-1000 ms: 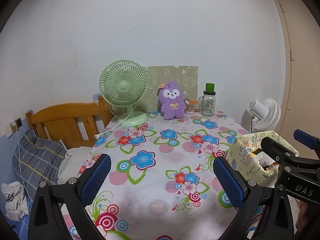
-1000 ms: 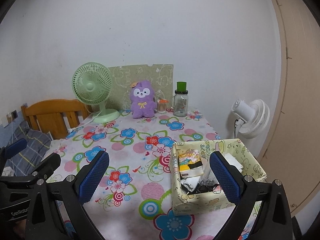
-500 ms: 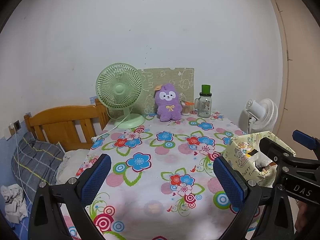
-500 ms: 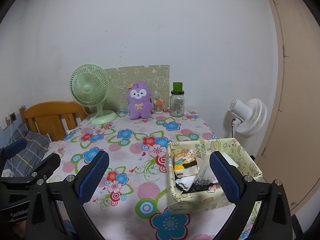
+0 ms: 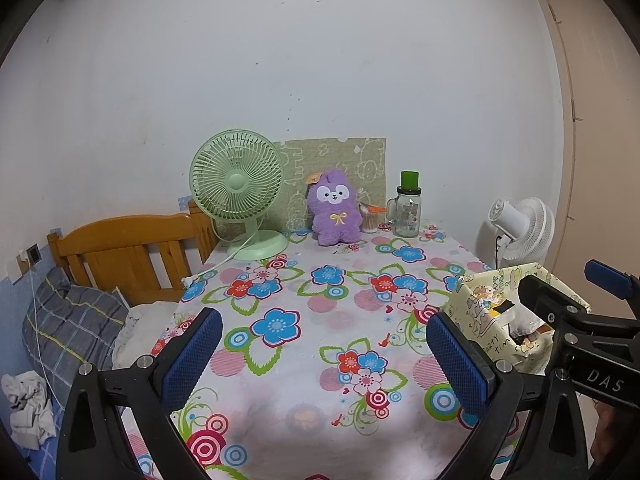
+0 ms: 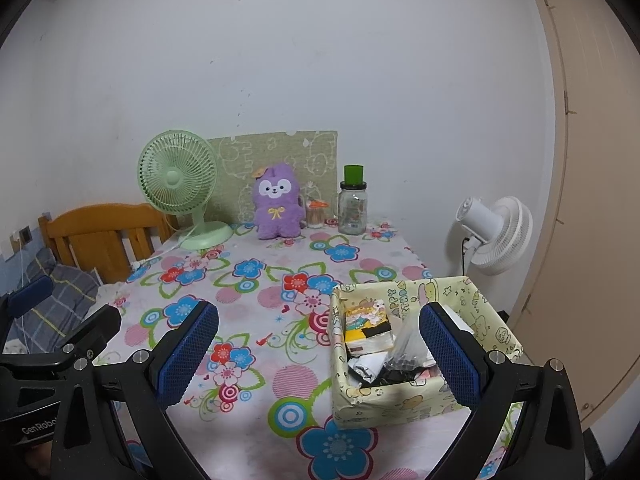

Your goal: Organize soft objects

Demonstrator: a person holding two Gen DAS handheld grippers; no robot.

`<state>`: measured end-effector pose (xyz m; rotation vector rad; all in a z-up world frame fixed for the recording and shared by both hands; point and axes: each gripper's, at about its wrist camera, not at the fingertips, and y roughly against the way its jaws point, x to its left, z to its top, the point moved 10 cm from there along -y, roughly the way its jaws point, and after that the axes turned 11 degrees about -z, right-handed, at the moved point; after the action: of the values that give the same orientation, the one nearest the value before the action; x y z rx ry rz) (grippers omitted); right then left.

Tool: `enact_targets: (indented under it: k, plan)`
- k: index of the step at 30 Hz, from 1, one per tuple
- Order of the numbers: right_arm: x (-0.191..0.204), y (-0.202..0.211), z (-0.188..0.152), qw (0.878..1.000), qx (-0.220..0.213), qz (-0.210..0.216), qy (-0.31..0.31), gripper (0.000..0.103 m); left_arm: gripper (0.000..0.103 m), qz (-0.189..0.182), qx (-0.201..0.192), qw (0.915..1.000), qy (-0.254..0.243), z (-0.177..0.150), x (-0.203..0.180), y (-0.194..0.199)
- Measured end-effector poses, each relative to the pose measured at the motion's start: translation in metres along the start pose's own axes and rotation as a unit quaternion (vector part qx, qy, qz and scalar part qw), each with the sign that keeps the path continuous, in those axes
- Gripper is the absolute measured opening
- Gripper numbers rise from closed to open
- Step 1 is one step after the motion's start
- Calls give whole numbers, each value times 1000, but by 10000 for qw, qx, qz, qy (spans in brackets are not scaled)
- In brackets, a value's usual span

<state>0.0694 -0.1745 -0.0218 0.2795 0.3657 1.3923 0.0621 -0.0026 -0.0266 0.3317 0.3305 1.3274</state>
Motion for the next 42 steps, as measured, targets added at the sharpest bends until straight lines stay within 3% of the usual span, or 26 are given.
enact_targets:
  k: [42]
  plan:
    - [-2, 1, 2, 10000, -70, -29, -18, 102, 103, -50, -28, 10000, 69, 2, -2, 0]
